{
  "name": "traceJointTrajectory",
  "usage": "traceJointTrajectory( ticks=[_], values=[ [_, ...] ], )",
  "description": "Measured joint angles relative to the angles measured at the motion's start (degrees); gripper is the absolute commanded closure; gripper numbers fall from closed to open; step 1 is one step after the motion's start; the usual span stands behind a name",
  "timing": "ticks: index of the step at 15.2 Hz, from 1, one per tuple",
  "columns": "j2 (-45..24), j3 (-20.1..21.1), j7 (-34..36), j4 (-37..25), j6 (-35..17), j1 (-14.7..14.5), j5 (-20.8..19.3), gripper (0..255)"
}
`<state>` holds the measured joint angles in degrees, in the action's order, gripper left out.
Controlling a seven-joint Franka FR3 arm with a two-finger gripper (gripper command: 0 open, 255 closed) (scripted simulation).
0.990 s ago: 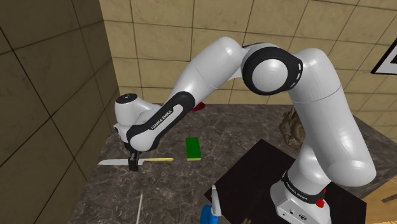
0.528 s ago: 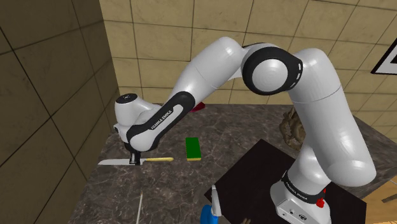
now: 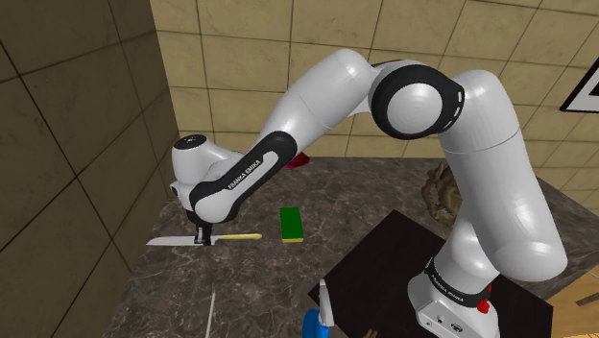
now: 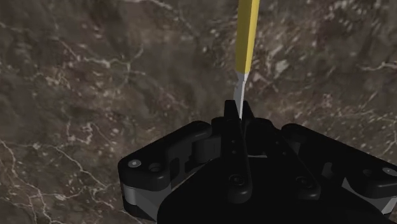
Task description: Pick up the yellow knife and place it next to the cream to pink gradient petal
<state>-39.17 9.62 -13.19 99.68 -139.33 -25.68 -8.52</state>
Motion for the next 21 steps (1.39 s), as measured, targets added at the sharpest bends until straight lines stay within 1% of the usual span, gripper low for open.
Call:
traceJointTrajectory(
  ticks=[7, 21],
  values=[
    [3.79, 0.62, -0.48, 0.50, 3.26, 0.52, 0.73, 255],
    [10.23, 1.66, -1.30, -0.94, 11.07, 1.16, 2.22, 255]
  ],
)
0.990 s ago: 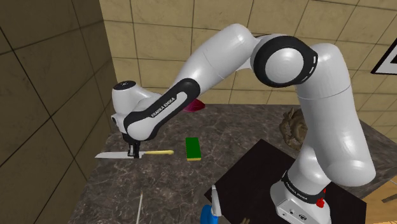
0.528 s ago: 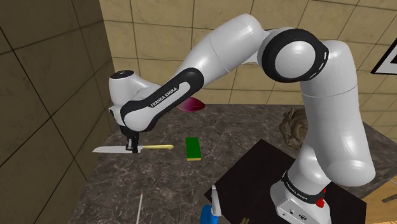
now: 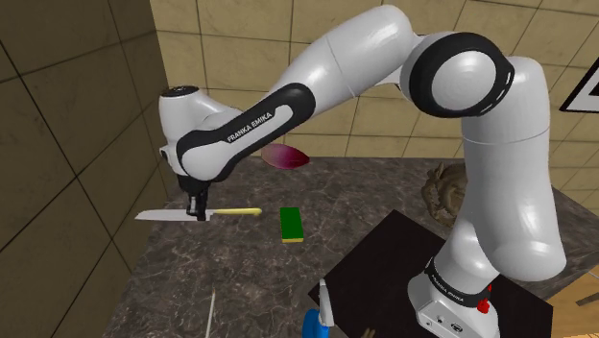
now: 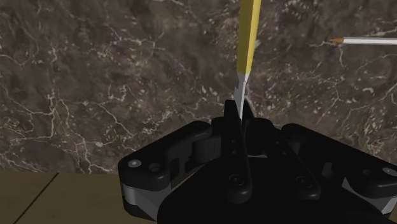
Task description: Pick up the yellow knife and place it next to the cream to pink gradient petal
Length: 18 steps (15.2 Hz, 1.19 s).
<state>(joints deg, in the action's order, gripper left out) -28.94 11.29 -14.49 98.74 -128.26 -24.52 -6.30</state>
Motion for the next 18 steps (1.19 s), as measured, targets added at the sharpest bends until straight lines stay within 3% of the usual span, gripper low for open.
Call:
traceJointTrajectory(
  ticks=[4, 10, 18],
  values=[
    [0.33, -0.37, -2.44, -0.93, 1.23, 1.78, 0.47, 255],
    [-2.23, -1.88, -9.50, -5.35, 3.07, 6.80, 1.19, 255],
    [-8.64, -3.70, -18.38, -16.38, 7.66, 12.95, 1.88, 255]
  ],
)
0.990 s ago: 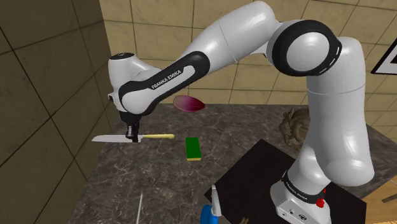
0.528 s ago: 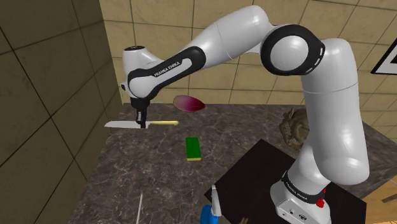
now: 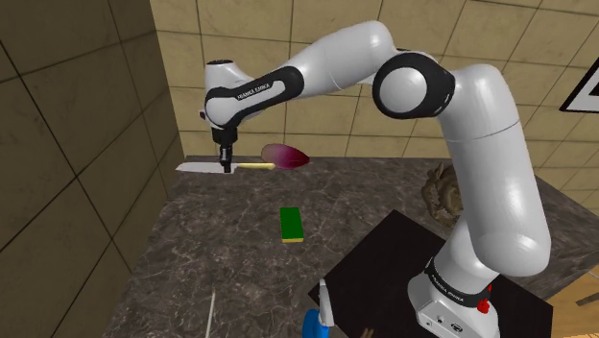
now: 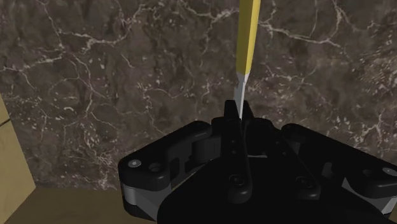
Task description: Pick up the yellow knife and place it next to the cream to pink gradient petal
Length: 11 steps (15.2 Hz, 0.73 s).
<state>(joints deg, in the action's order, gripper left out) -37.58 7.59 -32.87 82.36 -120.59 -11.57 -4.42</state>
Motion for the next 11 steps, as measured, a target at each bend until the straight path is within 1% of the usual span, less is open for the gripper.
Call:
traceJointTrajectory(
  ticks=[3, 6, 11],
  values=[
    [-2.98, -0.60, -3.20, -5.33, 2.31, 2.23, 0.24, 255],
    [-7.79, -1.14, -5.94, -13.52, 5.71, 3.91, 0.35, 255],
    [-9.75, -1.32, -6.57, -13.68, 3.94, 4.36, 0.29, 255]
  ],
)
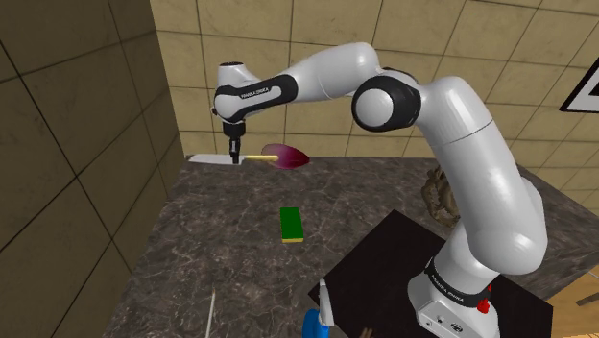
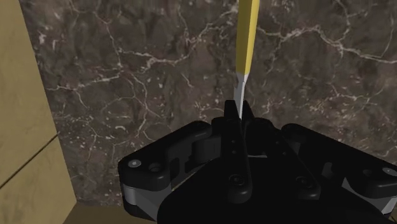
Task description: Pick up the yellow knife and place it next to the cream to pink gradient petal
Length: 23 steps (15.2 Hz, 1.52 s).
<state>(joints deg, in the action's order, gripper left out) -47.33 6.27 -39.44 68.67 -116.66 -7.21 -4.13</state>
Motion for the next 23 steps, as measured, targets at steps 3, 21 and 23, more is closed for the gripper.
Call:
traceJointTrajectory(
  ticks=[3, 21, 23],
  values=[
    [-1.07, -0.09, -0.10, 0.57, -1.62, 0.09, -0.07, 255],
    [-8.43, -0.54, 0.05, 0.57, -8.98, -0.21, -0.55, 255],
    [-8.43, -0.54, 0.06, 0.63, -9.05, -0.22, -0.55, 255]
  ],
)
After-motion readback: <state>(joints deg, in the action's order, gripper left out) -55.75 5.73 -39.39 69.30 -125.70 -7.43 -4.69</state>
